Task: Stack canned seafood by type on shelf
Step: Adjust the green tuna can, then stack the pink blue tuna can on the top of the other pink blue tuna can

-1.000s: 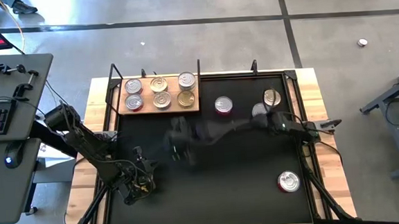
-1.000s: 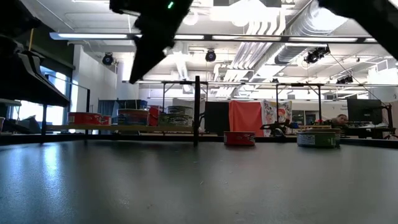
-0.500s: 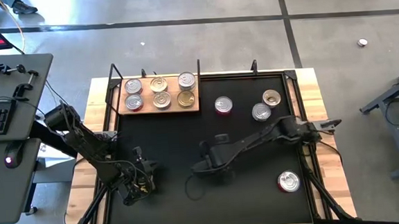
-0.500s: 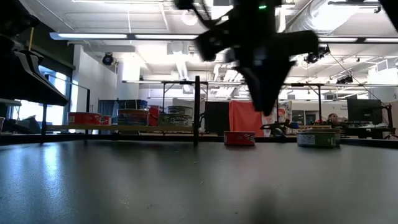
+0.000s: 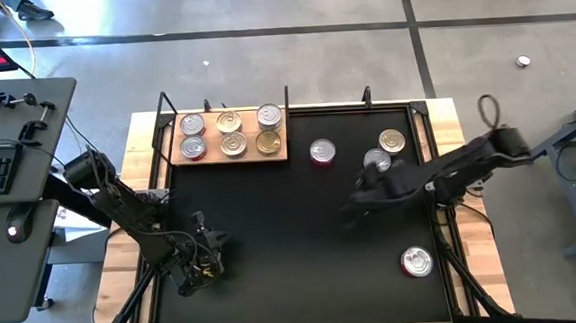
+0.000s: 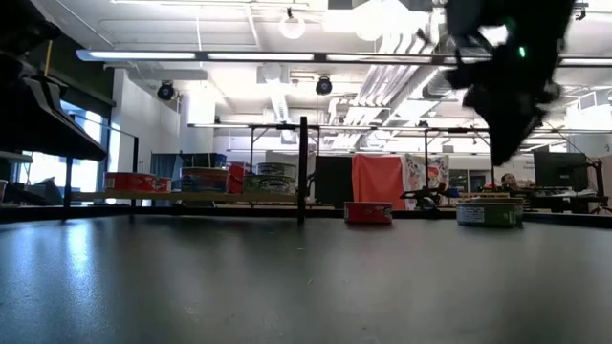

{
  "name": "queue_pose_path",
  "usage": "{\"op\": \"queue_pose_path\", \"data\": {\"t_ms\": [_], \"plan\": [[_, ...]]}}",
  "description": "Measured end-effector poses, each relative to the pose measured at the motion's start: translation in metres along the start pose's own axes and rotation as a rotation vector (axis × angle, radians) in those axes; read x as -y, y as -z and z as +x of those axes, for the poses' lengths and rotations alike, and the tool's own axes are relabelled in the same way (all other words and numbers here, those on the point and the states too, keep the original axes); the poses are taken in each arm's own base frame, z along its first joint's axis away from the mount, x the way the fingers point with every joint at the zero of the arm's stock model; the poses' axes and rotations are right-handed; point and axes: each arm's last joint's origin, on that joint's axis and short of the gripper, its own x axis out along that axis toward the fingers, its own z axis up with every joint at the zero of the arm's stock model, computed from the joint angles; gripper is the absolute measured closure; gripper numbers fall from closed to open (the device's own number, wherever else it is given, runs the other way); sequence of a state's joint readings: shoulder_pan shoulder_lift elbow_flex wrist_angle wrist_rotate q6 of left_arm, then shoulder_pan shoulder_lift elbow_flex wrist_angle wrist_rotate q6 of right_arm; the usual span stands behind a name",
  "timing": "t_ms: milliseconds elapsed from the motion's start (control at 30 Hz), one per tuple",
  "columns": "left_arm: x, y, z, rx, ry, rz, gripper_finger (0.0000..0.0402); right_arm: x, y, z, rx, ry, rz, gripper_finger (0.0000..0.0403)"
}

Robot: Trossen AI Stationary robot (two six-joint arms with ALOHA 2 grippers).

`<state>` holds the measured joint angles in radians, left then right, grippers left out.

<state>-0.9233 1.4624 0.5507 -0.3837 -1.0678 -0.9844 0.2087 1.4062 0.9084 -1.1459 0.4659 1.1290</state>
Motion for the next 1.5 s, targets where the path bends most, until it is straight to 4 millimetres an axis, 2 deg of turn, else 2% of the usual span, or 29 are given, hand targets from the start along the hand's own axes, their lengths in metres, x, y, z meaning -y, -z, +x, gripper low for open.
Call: {"op": "queue_pose_path", "data": {"t_ms": [100, 200, 400, 500, 600, 833, 967, 1100, 1200, 1333, 1500], "plan": [[0.000, 0.000, 0.000, 0.010, -0.006, 0.000, 0.0392, 0.030, 0.005, 0.022, 0.032, 0.072, 0.225, 0.0304], [0.000, 0.000, 0.000, 0.012, -0.008, 0.000, 0.0392, 0.046, 0.006, 0.046, 0.079, 0.063, 0.348, 0.0304], [0.000, 0.000, 0.000, 0.012, -0.009, 0.000, 0.0392, 0.049, -0.003, 0.084, 0.167, -0.039, 0.379, 0.0305], [0.000, -0.001, 0.000, 0.014, -0.005, -0.009, 0.0392, 0.047, -0.009, 0.089, 0.194, -0.049, 0.387, 0.0305], [0.001, -0.001, 0.000, 0.017, 0.000, -0.018, 0.0392, 0.042, -0.015, 0.087, 0.197, -0.098, 0.360, 0.0305], [0.002, -0.002, 0.000, 0.022, 0.007, -0.035, 0.0392, 0.023, -0.028, 0.064, 0.119, -0.344, 0.241, 0.0305], [0.003, -0.003, 0.000, 0.023, 0.010, -0.041, 0.0392, 0.004, -0.035, 0.039, 0.220, -0.468, 0.137, 0.0305], [0.003, -0.003, 0.000, 0.023, 0.010, -0.041, 0.0392, -0.019, -0.035, 0.003, 0.369, -0.589, 0.019, 0.0305], [0.003, -0.003, 0.000, 0.022, 0.011, -0.040, 0.0392, -0.032, -0.023, -0.028, 0.448, -0.581, -0.023, 0.0305], [0.003, -0.002, 0.000, 0.022, 0.011, -0.041, 0.0392, -0.037, 0.002, -0.066, 0.408, -0.570, -0.048, 0.0305], [0.003, -0.003, 0.000, 0.025, 0.014, -0.049, 0.0392, -0.037, 0.037, -0.090, 0.277, -0.551, -0.058, 0.0305]]}}
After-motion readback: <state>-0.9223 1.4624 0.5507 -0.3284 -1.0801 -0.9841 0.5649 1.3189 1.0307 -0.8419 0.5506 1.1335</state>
